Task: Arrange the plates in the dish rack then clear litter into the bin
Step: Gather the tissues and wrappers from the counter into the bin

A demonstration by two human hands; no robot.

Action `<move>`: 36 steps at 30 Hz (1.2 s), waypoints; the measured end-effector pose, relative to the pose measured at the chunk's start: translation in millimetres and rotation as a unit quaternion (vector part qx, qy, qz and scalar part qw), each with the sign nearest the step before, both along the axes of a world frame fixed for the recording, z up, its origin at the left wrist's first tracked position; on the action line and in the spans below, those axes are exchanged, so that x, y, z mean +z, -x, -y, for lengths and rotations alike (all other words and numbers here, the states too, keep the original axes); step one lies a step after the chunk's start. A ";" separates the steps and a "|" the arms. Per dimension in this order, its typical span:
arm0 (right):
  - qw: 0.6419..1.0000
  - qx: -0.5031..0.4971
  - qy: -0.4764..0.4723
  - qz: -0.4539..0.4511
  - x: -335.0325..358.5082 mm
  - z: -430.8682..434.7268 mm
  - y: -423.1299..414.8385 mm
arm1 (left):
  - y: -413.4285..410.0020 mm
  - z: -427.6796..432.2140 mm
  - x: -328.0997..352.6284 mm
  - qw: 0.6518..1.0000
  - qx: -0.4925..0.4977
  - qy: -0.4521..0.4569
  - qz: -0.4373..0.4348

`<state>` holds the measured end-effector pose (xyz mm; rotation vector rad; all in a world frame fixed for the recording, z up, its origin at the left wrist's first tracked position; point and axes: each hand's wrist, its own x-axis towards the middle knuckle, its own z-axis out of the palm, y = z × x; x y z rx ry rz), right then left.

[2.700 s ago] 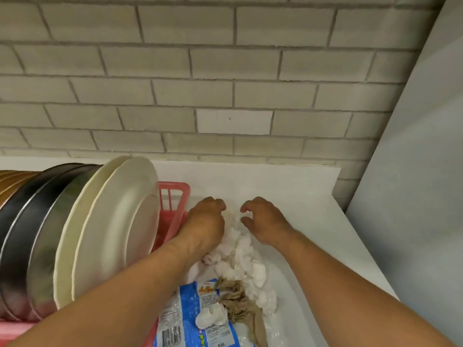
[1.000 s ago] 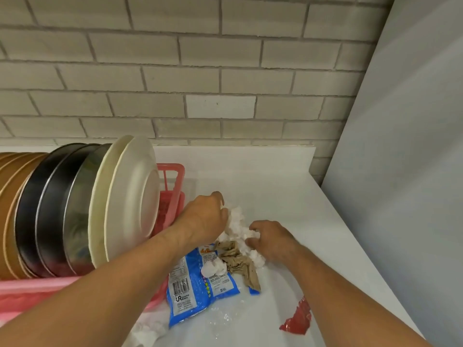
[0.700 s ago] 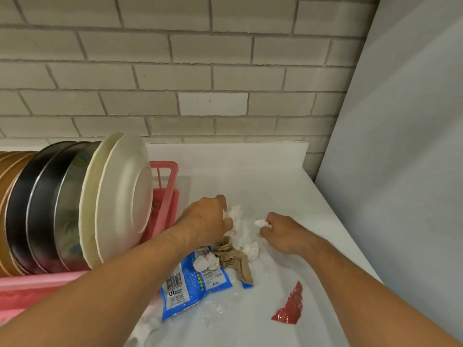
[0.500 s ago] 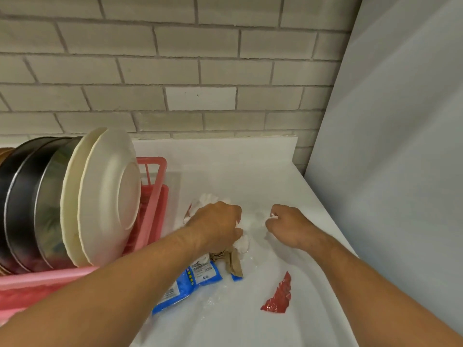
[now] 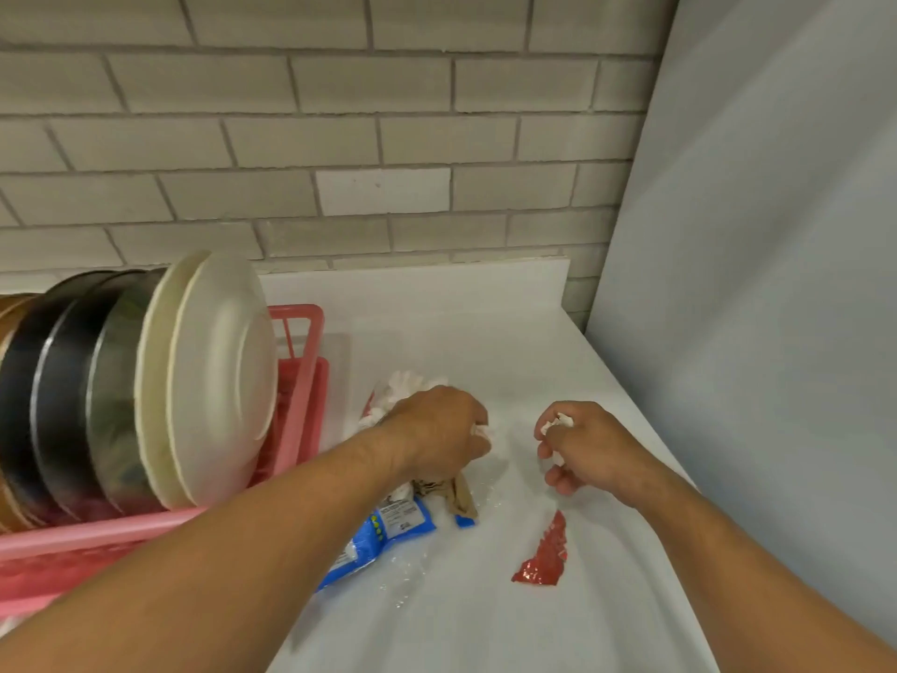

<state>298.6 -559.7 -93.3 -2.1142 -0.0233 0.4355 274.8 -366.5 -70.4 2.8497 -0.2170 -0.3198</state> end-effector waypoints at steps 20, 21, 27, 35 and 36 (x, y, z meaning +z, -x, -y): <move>0.989 -0.013 0.065 0.129 8.3 -189.4 200.3 | 197.1 -178.2 27.1 0.979 -0.053 0.162 0.109; 0.990 -0.010 0.068 0.126 9.1 -199.1 214.5 | 209.0 -190.0 25.5 0.976 -0.048 0.177 0.114; 0.994 -0.022 0.066 0.082 20.5 -230.3 283.0 | 273.4 -229.4 19.2 0.969 -0.031 0.202 0.137; 0.991 0.066 0.113 0.004 -5.6 -219.5 352.6 | 338.2 -223.6 -29.0 0.974 -0.003 0.181 0.136; 0.991 0.070 0.118 -0.003 -16.8 -214.7 360.3 | 346.5 -220.0 -37.5 0.975 -0.008 0.184 0.128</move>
